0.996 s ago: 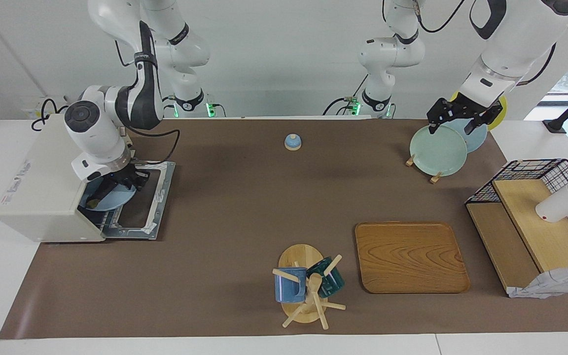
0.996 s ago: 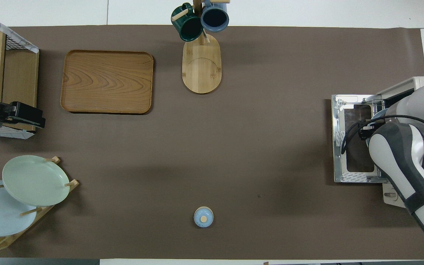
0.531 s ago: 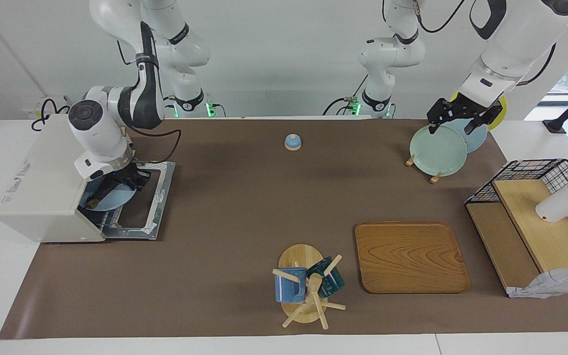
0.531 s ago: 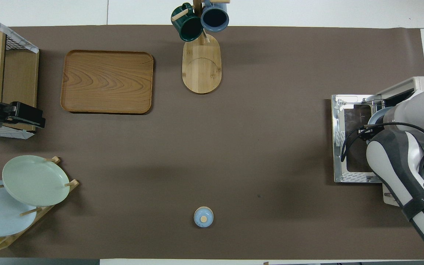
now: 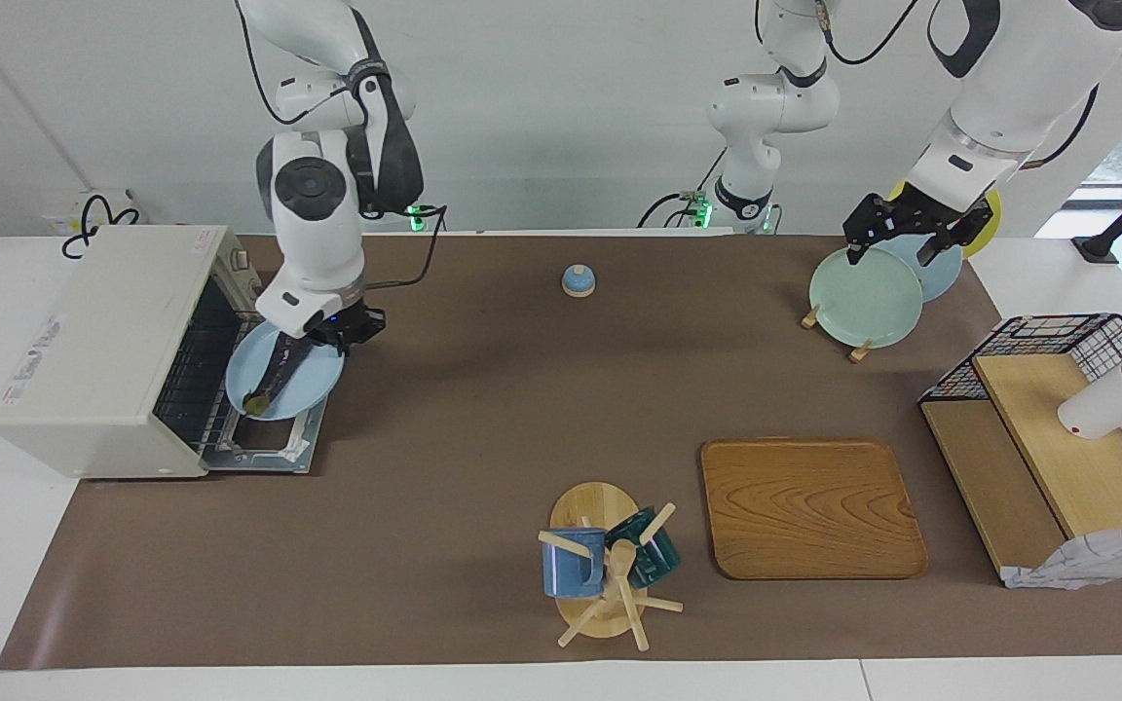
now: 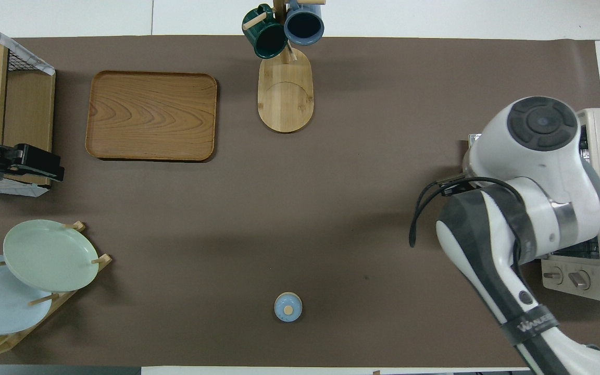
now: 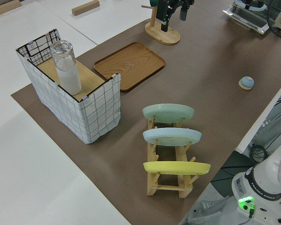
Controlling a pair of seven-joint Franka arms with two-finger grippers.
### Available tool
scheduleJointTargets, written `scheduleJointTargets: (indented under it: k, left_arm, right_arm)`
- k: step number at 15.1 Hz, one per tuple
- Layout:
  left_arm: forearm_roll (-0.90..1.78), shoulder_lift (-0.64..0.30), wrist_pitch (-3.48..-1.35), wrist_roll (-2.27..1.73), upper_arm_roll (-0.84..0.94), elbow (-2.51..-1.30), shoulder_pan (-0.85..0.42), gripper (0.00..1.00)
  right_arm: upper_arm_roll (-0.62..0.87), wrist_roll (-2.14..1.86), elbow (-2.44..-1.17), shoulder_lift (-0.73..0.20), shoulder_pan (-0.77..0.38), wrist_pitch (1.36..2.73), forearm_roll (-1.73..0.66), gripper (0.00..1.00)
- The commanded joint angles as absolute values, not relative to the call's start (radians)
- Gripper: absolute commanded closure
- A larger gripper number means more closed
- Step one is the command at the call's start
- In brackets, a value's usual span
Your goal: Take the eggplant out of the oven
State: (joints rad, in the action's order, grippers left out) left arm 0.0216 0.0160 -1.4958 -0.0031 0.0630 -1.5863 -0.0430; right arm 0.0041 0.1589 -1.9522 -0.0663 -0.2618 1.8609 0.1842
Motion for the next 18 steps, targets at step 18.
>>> scheduleJointTargets:
  k: [18]
  left_arm:
    - [0.002,0.029,-1.489,0.006,0.069,-1.589,-0.035,0.0]
  right_arm:
    - [0.021,0.891,-1.512,-0.497,-0.821,1.986,0.117,1.0]
